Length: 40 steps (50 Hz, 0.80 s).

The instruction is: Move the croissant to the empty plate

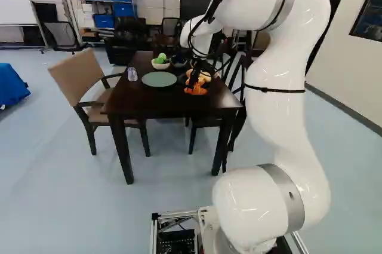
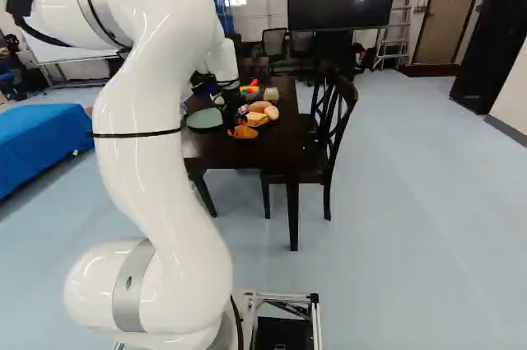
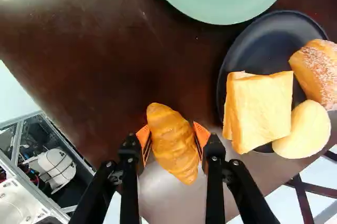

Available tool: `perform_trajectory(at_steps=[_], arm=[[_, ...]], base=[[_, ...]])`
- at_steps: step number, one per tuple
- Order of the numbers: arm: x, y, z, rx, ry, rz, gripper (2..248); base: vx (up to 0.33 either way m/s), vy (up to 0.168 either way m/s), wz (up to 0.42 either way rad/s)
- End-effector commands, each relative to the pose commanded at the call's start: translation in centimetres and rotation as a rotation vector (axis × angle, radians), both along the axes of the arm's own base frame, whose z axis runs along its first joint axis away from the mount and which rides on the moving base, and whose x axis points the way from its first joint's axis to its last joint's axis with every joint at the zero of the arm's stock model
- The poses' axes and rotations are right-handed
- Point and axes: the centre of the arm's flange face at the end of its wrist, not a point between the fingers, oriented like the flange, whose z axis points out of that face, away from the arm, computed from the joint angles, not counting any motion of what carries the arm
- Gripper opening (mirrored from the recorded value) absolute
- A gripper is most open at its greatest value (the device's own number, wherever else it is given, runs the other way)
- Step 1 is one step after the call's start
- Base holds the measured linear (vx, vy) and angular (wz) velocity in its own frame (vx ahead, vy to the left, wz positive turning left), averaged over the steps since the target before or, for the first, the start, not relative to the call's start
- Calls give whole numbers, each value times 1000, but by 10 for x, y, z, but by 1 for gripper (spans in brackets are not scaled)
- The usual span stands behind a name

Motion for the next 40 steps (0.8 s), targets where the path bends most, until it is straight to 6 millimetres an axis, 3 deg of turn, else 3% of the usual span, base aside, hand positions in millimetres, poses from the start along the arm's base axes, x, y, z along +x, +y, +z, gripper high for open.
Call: perform_trajectory(at_steps=[40], arm=[[-14,-1,57,6,-91,-1,121]], base=[[0,0,0]])
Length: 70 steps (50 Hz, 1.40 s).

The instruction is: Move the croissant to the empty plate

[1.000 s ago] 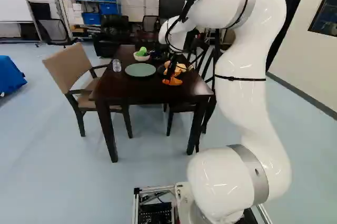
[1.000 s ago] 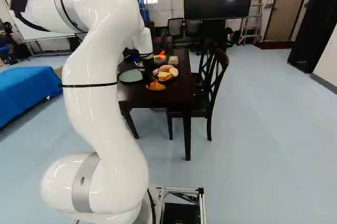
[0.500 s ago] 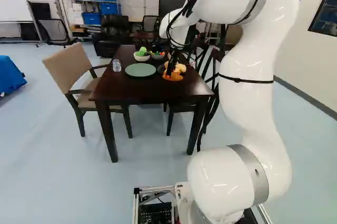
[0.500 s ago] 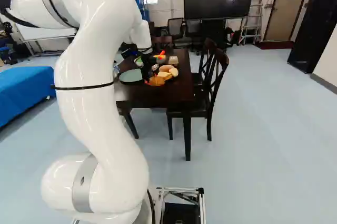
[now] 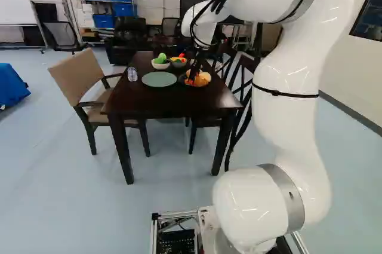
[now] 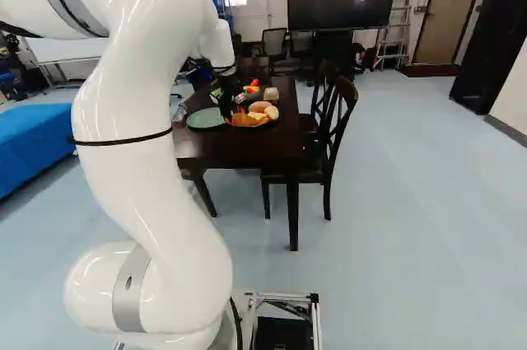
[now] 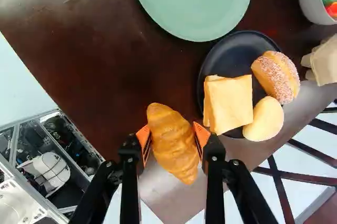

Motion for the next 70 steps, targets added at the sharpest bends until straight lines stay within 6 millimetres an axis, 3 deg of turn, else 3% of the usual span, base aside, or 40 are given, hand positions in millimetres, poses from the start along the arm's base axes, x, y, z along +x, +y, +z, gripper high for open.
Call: perform_trajectory(at_steps=[20,70], arm=[[23,8,27,5,-67,11,121],[91,83,21,14,-113,110,121]], base=[[0,0,0],[0,0,0]])
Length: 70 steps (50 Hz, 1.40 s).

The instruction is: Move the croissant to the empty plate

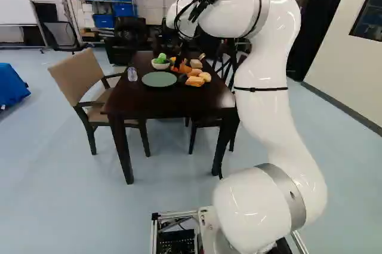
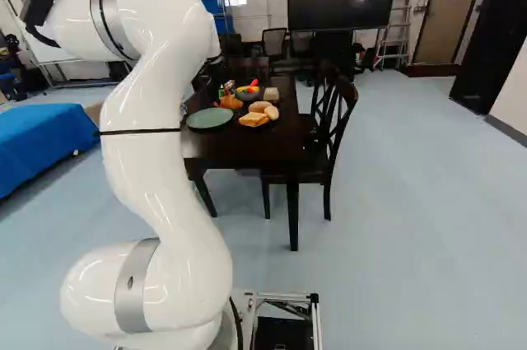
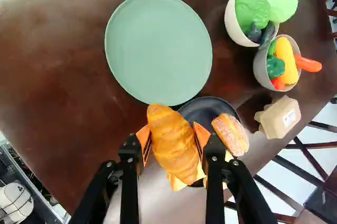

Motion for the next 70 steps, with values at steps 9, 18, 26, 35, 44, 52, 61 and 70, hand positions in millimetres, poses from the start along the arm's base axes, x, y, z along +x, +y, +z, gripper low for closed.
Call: perform_trajectory(at_steps=[9,18,26,35,44,52,61,70], arm=[[7,15,-2,-1,9,20,121],[11,31,-3,-3,20,41,121],[14,44,-4,-3,21,59,121],[19,59,-5,-1,11,76,121],[25,71,-6,1,0,91,121],[30,81,-9,3,-8,101,121],[35,85,-20,1,1,105,121],[38,86,-33,-2,16,105,121]], base=[[0,0,0],[0,0,0],[0,0,0],[0,0,0],[0,0,0],[0,0,0],[0,0,0],[0,0,0]])
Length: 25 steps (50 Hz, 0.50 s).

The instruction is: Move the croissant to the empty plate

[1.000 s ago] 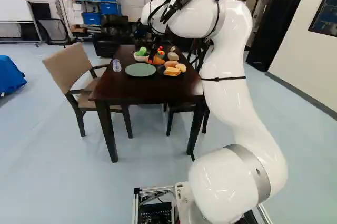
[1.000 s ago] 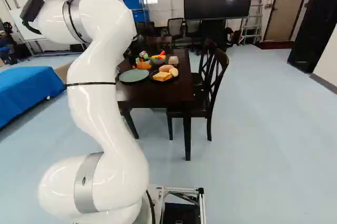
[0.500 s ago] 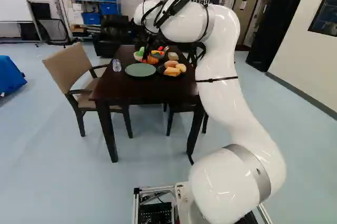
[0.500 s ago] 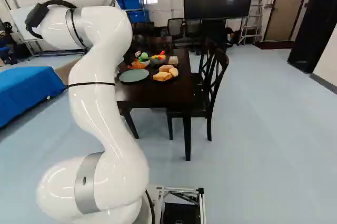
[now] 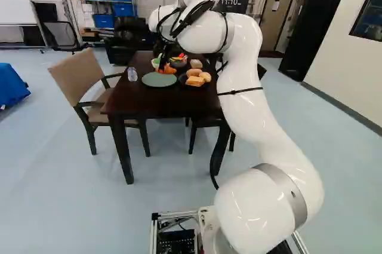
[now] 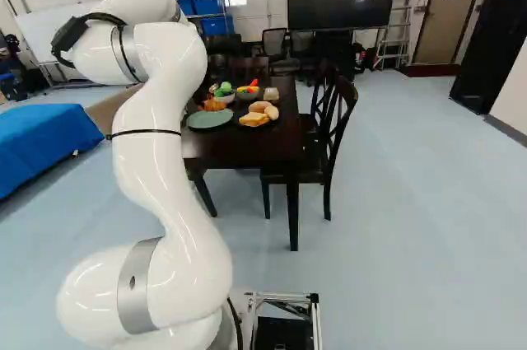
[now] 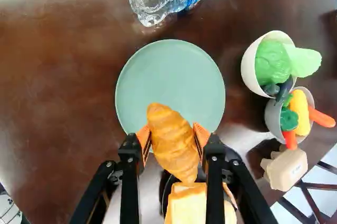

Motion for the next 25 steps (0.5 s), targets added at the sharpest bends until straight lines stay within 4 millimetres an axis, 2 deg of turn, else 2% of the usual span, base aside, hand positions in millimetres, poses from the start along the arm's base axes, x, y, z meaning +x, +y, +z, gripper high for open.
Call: perform_trajectory(at_steps=[25], arm=[[17,6,-37,-7,26,1,121]], base=[[0,0,0]])
